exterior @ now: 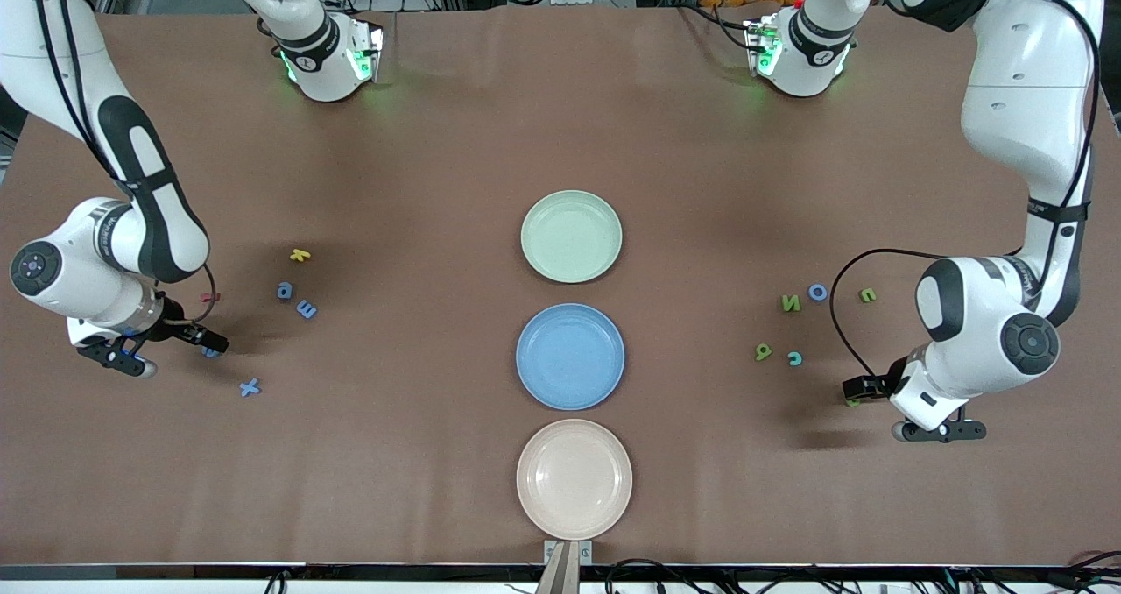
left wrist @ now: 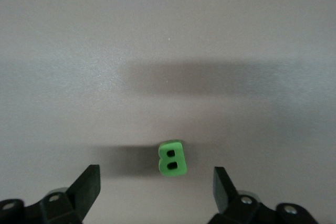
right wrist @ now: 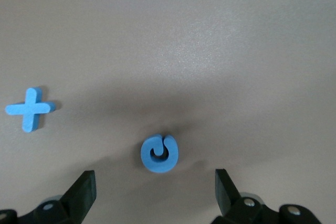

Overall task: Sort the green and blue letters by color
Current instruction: 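Grasp green B and blue e with the left and right grippers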

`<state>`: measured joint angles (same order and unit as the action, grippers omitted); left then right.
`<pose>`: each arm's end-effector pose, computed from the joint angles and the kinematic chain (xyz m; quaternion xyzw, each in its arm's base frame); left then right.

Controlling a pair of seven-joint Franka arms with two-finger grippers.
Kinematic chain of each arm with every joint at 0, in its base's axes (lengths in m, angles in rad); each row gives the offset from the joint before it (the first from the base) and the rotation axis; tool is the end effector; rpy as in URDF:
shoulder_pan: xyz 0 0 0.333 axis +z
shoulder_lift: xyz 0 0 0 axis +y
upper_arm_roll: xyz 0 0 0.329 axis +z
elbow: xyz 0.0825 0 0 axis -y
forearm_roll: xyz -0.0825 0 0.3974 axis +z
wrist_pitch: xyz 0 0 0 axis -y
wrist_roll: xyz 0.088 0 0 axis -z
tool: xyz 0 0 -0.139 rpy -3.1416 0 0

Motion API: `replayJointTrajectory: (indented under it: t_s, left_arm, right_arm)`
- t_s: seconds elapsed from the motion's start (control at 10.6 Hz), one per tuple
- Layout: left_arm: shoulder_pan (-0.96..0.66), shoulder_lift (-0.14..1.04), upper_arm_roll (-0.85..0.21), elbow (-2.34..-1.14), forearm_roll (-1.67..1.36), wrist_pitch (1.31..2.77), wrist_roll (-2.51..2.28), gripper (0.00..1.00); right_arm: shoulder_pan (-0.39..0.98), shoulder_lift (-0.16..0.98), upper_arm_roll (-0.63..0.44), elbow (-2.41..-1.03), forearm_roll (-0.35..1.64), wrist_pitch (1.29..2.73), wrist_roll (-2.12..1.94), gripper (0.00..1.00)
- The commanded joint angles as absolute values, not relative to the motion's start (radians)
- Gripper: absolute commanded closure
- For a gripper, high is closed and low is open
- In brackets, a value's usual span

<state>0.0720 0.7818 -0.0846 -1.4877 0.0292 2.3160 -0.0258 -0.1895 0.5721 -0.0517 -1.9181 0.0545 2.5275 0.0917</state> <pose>0.7424 0.0011 0.1827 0.9995 0.0099 0.0243 0.0190 0.6288 -0.1536 0.1638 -0.9829 0.1830 -0.0194 0.0008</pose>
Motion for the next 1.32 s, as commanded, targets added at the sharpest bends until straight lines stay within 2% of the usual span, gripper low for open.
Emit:
replayJointTrajectory:
  t_s: [0.0, 0.19, 0.47, 0.57, 0.76, 0.85, 0.94, 1.13, 1.23]
  left_arm:
    - [0.060, 0.836, -0.066, -1.433, 0.044, 2.335, -0.021, 0.17]
    - [0.045, 0.842, -0.055, -1.433, 0.044, 2.335, -0.023, 0.31]
    - [-0.012, 0.851, 0.001, -1.428, 0.043, 2.335, -0.025, 0.32]
    - [-0.011, 0.854, 0.002, -1.427, 0.043, 2.336, -0.023, 0.35]
    - [-0.011, 0.856, 0.002, -1.427, 0.043, 2.338, -0.020, 0.36]
    - [-0.011, 0.857, 0.002, -1.428, 0.043, 2.338, -0.021, 0.36]
    - [-0.011, 0.862, 0.002, -1.428, 0.043, 2.338, -0.021, 0.36]
    - [-0.011, 0.864, 0.002, -1.428, 0.043, 2.338, -0.021, 0.47]
    - [-0.012, 0.864, 0.002, -1.428, 0.041, 2.339, -0.025, 0.47]
  right_arm:
    - [-0.206, 0.623, -0.041, -1.858, 0.066, 2.526, 0.081, 0.00]
    - [-0.206, 0.641, -0.041, -1.859, 0.066, 2.565, 0.081, 0.00]
    - [-0.212, 0.660, -0.041, -1.864, 0.066, 2.608, 0.078, 0.01]
    - [-0.212, 0.660, -0.041, -1.864, 0.061, 2.606, 0.077, 0.14]
    - [-0.212, 0.658, -0.041, -1.864, 0.060, 2.596, 0.075, 0.58]
    - [-0.212, 0.658, -0.041, -1.864, 0.060, 2.594, 0.075, 0.65]
    - [-0.210, 0.658, -0.041, -1.867, 0.061, 2.594, 0.077, 0.77]
    - [-0.206, 0.658, -0.041, -1.868, 0.061, 2.594, 0.081, 0.88]
    - [-0.199, 0.657, -0.041, -1.867, 0.060, 2.592, 0.083, 0.91]
